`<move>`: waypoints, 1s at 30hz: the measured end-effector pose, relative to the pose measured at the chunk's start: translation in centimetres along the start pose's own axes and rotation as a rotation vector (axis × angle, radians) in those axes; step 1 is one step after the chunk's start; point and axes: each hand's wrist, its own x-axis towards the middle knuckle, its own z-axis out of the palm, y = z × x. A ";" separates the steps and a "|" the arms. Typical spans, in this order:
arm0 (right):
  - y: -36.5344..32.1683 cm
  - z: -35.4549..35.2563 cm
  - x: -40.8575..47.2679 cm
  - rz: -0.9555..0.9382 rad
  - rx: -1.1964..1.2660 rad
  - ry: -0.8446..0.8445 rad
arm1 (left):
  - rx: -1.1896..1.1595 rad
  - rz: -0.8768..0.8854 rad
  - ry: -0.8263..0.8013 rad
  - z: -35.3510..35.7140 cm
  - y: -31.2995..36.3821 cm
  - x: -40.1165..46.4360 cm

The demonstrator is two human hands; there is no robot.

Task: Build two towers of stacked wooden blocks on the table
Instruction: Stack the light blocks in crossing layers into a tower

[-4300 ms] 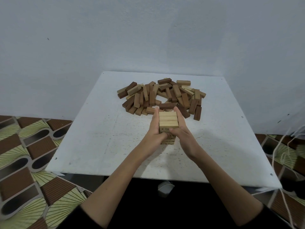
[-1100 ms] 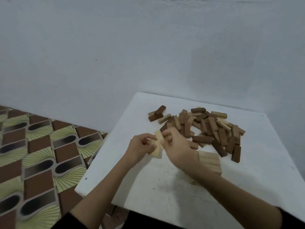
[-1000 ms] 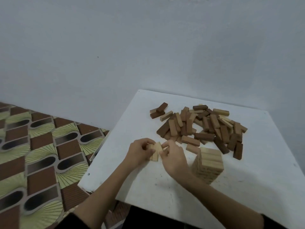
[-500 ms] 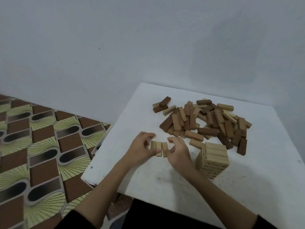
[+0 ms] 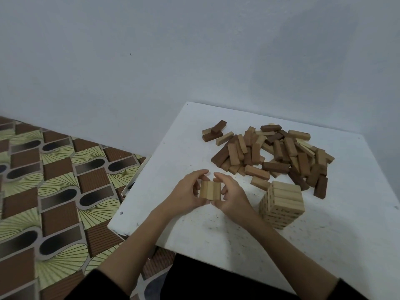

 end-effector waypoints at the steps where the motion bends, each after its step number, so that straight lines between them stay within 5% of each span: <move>1: 0.0 0.0 0.0 -0.006 0.001 0.000 | -0.011 0.001 0.002 0.0 0.0 0.0; 17: -3.0 -0.4 1.0 0.036 -0.164 -0.055 | 0.022 0.030 0.076 -1.1 1.7 -0.2; 25: -7.9 -6.9 0.2 -0.179 -0.178 -0.021 | 0.089 0.211 0.150 -3.5 8.4 -0.9; 30: -7.3 -12.1 -1.9 -0.130 -0.131 -0.003 | 0.052 0.279 0.064 -0.6 11.3 -0.1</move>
